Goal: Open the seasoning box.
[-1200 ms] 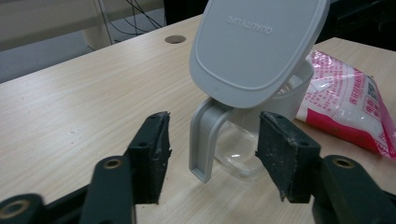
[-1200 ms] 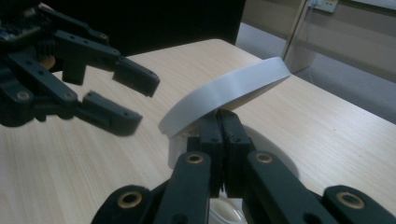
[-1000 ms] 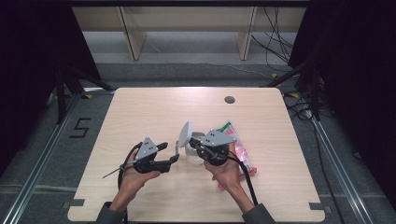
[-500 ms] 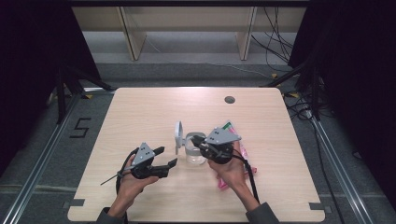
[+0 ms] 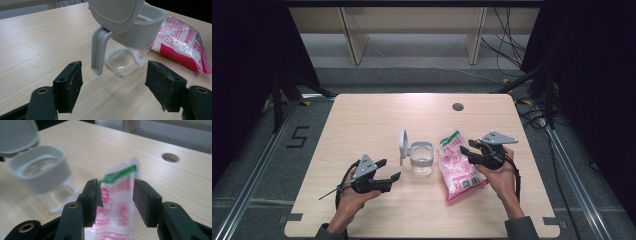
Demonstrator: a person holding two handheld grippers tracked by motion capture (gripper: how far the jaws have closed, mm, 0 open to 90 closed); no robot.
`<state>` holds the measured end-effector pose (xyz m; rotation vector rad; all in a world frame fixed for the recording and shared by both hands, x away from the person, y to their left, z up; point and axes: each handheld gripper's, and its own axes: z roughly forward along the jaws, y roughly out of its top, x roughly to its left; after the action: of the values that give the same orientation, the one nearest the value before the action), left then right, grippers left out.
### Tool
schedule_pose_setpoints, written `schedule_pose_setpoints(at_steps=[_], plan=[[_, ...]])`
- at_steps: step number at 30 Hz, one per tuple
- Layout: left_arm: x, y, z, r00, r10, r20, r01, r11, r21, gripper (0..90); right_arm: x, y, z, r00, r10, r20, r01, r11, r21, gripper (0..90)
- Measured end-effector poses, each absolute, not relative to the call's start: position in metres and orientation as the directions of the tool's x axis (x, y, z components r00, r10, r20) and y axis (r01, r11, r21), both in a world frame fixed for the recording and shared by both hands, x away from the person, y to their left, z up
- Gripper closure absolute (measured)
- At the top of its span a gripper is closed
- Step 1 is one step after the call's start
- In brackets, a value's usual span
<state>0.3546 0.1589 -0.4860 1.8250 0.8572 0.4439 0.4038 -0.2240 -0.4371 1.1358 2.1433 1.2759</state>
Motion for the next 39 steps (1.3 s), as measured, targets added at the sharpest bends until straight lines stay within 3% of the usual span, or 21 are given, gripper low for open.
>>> schedule_pose_setpoints(at_steps=[4, 14, 17, 20, 24, 26, 33, 35, 39], plan=[[0.354, 0.159, -0.486, 0.674, 0.733, -0.088, 0.358, -0.22, 0.907, 28.5, 0.41, -0.231, -0.447, -0.553, 0.829, 0.083, 0.475, 0.233, 0.848, 53.8], [0.354, 0.157, -0.488, 0.68, 0.728, -0.088, 0.363, -0.23, 0.903, 28.0, 0.425, -0.229, -0.465, -0.556, 0.83, 0.05, 0.507, 0.291, 0.811, 52.7], [0.355, 0.157, -0.489, 0.679, 0.728, -0.099, 0.367, -0.22, 0.904, 27.9, 0.43, -0.23, -0.47, -0.558, 0.82, 0.127, 0.541, 0.243, 0.805, 56.5], [0.356, 0.158, -0.489, 0.695, 0.714, -0.078, 0.351, -0.243, 0.904, 27.9, 0.435, -0.231, -0.475, -0.551, 0.826, 0.124, 0.549, 0.247, 0.799, 63.0], [0.356, 0.158, -0.488, 0.691, 0.719, -0.077, 0.352, -0.242, 0.904, 28.0, 0.437, -0.233, -0.481, -0.568, 0.808, 0.156, 0.559, 0.239, 0.794, 80.3], [0.356, 0.159, -0.489, 0.691, 0.718, -0.082, 0.358, -0.242, 0.902, 28.0, 0.435, -0.232, -0.48, -0.573, 0.807, 0.146, 0.563, 0.258, 0.785, 84.3], [0.355, 0.16, -0.489, 0.672, 0.732, -0.108, 0.373, -0.21, 0.904, 28.0, 0.425, -0.243, -0.478, -0.562, 0.821, 0.105, 0.538, 0.266, 0.8, 89.0], [0.356, 0.161, -0.488, 0.678, 0.727, -0.106, 0.369, -0.212, 0.905, 28.1, 0.417, -0.246, -0.479, -0.523, 0.834, 0.174, 0.57, 0.19, 0.8, 89.6], [0.356, 0.161, -0.489, 0.674, 0.73, -0.113, 0.371, -0.202, 0.907, 28.1, 0.409, -0.257, -0.48, -0.517, 0.84, 0.164, 0.558, 0.186, 0.809, 89.6]])
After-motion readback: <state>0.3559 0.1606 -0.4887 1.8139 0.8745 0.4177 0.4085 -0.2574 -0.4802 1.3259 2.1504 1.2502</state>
